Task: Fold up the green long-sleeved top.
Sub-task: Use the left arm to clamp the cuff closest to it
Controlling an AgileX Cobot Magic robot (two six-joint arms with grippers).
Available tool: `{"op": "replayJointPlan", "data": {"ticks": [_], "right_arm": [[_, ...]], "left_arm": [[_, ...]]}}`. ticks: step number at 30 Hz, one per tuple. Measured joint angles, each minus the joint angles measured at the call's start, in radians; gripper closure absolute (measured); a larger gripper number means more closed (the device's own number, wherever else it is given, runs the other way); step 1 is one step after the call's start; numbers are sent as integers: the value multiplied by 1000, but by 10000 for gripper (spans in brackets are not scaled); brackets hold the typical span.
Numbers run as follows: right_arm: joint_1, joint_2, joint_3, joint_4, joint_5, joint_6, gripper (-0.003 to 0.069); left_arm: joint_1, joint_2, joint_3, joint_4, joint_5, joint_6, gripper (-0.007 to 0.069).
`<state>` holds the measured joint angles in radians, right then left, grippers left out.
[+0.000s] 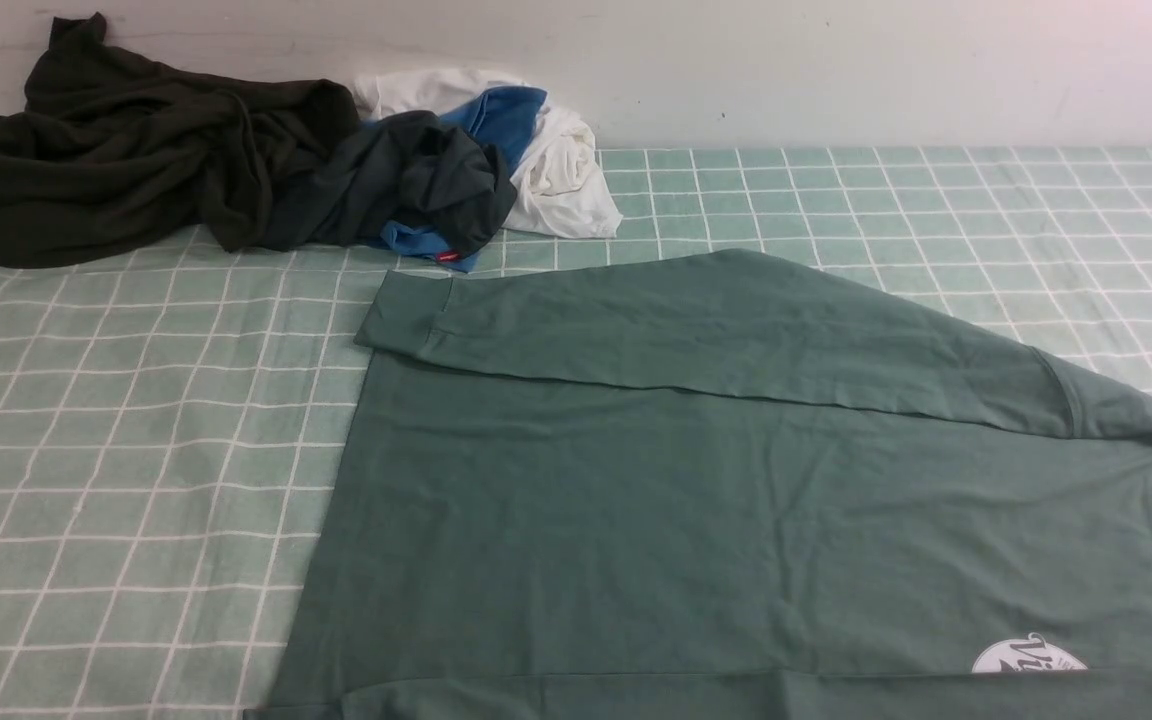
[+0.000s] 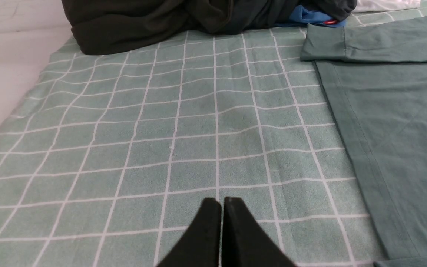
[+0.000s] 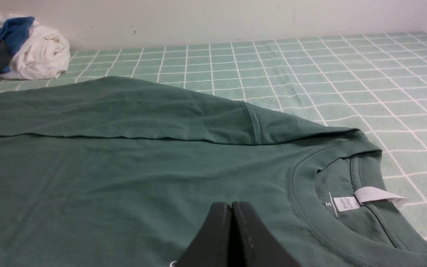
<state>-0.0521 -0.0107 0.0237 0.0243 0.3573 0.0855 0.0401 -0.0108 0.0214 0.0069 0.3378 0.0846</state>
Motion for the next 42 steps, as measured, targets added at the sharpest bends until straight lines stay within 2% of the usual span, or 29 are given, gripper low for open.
{"op": "replayJointPlan", "data": {"ticks": [17, 22, 23, 25, 26, 28, 31, 34, 40, 42], "right_arm": [[0, 0, 0, -1, 0, 27, 673], [0, 0, 0, 65, 1, 118, 673], [0, 0, 0, 73, 1, 124, 673], [0, 0, 0, 160, 2, 183, 673], [0, 0, 0, 258, 6, 250, 673], [0, 0, 0, 407, 11, 318, 673], [0, 0, 1, 575, 17, 368, 673], [0, 0, 0, 647, 13, 375, 673], [0, 0, 1, 582, -25, 346, 673], [0, 0, 1, 553, -50, 295, 673]], "left_arm": [[0, 0, 0, -7, -5, -13, 628], [0, 0, 9, -258, -94, -177, 628], [0, 0, 9, -274, -99, -177, 628], [0, 0, 9, -447, -155, -277, 628], [0, 0, 9, -594, -186, -344, 628], [0, 0, 9, -724, -201, -378, 628], [0, 0, 9, -813, -208, -373, 628], [0, 0, 9, -850, -210, -352, 628], [0, 0, 9, -881, -211, -292, 628], [0, 0, -10, -867, -198, -194, 628]]}}
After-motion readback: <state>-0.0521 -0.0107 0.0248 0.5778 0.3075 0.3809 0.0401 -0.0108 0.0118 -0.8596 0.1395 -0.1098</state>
